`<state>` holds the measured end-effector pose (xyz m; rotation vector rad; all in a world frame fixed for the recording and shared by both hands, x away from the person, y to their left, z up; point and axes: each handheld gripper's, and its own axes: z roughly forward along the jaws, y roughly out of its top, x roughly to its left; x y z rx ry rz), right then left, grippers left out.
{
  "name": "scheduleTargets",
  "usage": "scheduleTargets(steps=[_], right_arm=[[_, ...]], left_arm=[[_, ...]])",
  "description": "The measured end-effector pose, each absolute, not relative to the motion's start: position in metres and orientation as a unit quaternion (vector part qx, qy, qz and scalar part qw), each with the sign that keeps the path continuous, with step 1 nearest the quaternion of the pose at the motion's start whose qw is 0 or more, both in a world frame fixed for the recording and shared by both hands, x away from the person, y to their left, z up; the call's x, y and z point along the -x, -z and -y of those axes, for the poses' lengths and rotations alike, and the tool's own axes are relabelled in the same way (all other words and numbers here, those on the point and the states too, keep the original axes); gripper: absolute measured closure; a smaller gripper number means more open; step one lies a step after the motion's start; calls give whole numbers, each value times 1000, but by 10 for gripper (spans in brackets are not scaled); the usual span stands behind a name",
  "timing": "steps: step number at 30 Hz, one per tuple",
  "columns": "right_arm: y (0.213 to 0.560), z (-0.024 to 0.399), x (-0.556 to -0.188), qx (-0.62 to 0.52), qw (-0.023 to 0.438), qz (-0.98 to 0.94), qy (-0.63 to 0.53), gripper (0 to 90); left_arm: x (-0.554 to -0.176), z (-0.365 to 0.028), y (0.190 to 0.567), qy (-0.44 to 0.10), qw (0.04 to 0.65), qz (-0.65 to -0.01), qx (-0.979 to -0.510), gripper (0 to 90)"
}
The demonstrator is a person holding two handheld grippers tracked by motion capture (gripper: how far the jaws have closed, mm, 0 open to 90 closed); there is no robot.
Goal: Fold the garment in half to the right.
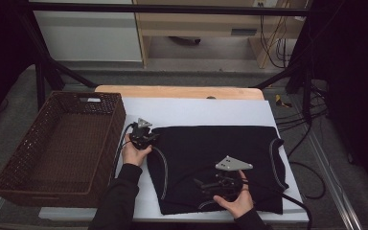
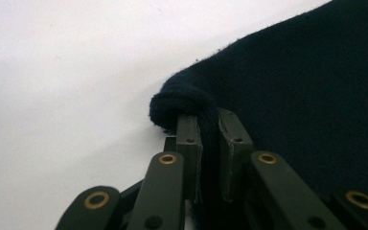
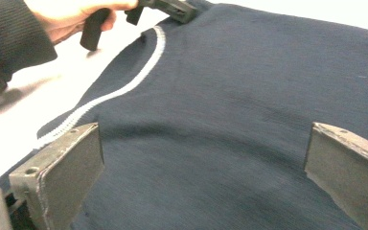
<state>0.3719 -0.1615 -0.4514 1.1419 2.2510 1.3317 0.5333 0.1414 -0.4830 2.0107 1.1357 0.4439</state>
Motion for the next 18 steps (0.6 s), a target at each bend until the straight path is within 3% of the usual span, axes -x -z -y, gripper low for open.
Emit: scheduleTargets(steps=[18], right_arm=[[461,84,-356,-365,134,-816,-428,25]], left_arm=[[-534,-142,483,-173,387,-444,-789,804]])
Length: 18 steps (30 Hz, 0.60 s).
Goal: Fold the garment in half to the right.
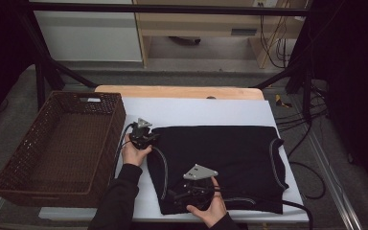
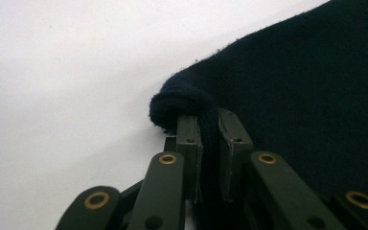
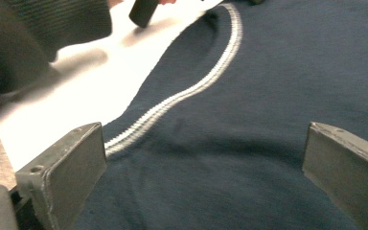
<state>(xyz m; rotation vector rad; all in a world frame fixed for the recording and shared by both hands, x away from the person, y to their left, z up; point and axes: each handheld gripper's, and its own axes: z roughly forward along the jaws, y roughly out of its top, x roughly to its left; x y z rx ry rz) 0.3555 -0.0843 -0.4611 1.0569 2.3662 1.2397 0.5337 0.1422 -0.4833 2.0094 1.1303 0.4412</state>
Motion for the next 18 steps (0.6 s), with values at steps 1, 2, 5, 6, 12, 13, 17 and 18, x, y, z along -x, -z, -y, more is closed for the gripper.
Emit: scheduleTargets(steps=[1,2,5,6,12,13,17,18], right_arm=[[462,81,-355,-364,131,-818,-426,24],[463,79,-354,-361,132,-822,-422,24],[467,70,-351,-357,126,-824,-421,42],[468,69,-351,-359,123,-823,-422,43],[473,55,-346,-348,125,-835,-407,82],[473,53,-346,-350,122,-834,-407,84],[475,43,-343,-343,124,-841,-399,133],[477,42,-342,-344,119,-841,-400,147]], left_arm=[[-534,-142,483,-173,387,-444,-789,804],[-534,-142,483,-172,388,-445,-789,804],[-534,-142,483,-172,388,-445,-789,804],[-534,-142,483,-173,387,-444,-789,805],[-534,-143,484,-171,390,-442,-789,805],[-534,-143,484,-171,389,-442,-790,806],[-534,-143,484,-172,389,-442,-789,807],[-534,-143,484,-172,389,-442,-790,807]])
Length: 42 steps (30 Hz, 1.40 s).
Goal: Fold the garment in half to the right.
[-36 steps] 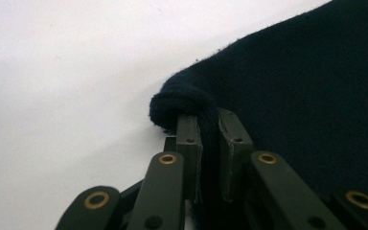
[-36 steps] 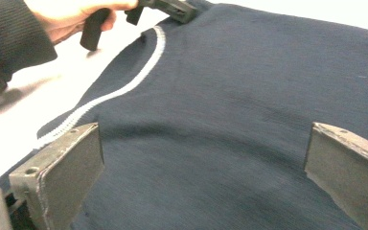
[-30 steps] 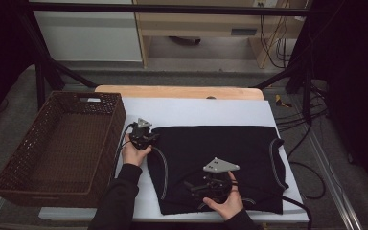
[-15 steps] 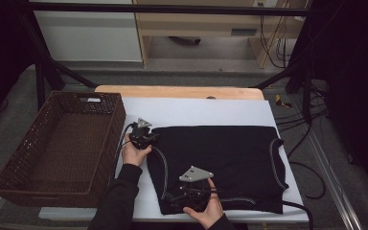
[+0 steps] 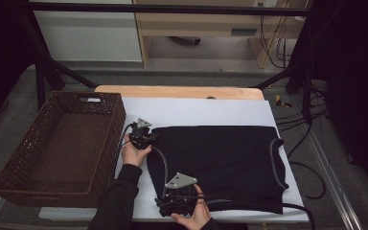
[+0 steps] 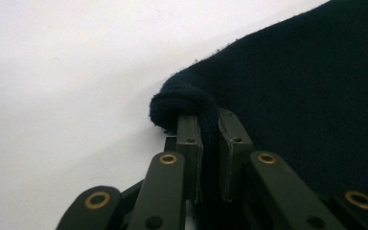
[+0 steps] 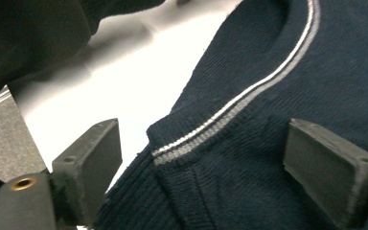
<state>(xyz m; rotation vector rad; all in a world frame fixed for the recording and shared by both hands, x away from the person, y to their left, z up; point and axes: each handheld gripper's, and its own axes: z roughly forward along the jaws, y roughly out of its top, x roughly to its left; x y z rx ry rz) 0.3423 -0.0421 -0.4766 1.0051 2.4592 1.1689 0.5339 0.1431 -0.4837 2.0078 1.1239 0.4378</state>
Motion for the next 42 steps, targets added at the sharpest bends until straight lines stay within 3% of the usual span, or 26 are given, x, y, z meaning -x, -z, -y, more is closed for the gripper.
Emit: scheduleTargets(steps=[24,33,42], right_arm=[[479,22,-330,-317,168,-869,-341,391],[474,26,-329,-314,183,-875,-319,707],[471,30,-336,-326,163,-873,-323,775]], left_arm=[[-534,-143,484,-171,390,-443,-789,809],[-534,-143,484,-172,388,-443,-789,809],[-536,-146,484,-150,400,-460,-779,819]])
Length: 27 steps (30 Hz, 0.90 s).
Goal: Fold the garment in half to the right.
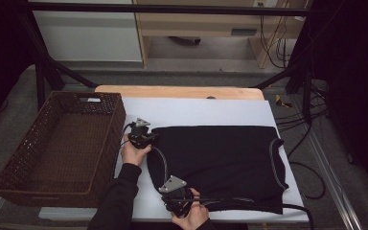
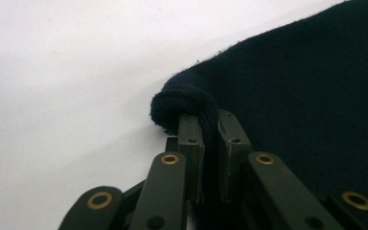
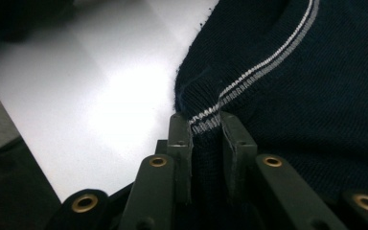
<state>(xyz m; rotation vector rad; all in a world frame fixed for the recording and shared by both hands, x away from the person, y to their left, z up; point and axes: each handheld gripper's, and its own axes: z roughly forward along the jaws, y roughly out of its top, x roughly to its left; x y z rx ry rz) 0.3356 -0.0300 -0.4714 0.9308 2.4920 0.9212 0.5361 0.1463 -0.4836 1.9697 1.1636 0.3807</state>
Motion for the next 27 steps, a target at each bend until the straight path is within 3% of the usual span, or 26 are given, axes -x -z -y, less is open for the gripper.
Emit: scheduleTargets(steps=[10,27], right_arm=[[463,42,-345,-352,96,-864,-348,793],[444,50,-344,-348,78,-852,-383,794]], left_arm=[[-538,-149,477,-143,398,-461,-780,825],[-533,-150,439,-155,416,-445,-778,830]])
